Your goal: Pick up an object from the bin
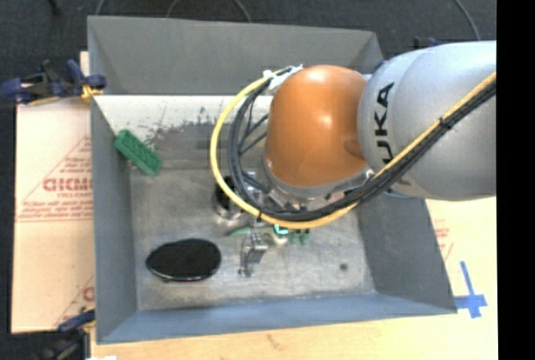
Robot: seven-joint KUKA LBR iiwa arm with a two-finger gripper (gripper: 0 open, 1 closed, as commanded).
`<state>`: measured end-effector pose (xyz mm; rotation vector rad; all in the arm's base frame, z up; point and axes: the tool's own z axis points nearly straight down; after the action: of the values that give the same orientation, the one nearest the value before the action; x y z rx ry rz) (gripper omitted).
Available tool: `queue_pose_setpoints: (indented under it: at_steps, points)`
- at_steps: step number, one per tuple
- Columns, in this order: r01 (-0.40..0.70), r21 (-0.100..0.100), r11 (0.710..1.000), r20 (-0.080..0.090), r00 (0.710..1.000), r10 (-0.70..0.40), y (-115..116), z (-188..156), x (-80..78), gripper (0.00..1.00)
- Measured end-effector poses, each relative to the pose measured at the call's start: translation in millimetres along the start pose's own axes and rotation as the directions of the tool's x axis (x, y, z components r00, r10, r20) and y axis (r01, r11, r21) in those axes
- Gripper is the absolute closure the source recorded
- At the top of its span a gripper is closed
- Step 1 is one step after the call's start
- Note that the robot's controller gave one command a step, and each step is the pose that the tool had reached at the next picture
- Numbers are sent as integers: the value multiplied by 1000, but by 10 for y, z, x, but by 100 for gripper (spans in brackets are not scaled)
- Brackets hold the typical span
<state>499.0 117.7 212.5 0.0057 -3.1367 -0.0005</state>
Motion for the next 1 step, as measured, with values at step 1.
queue_pose_setpoints:
  at_steps: [1]
  points:
    - [-3,-1,1000,8,1000,3,-5,-36,-17,0]
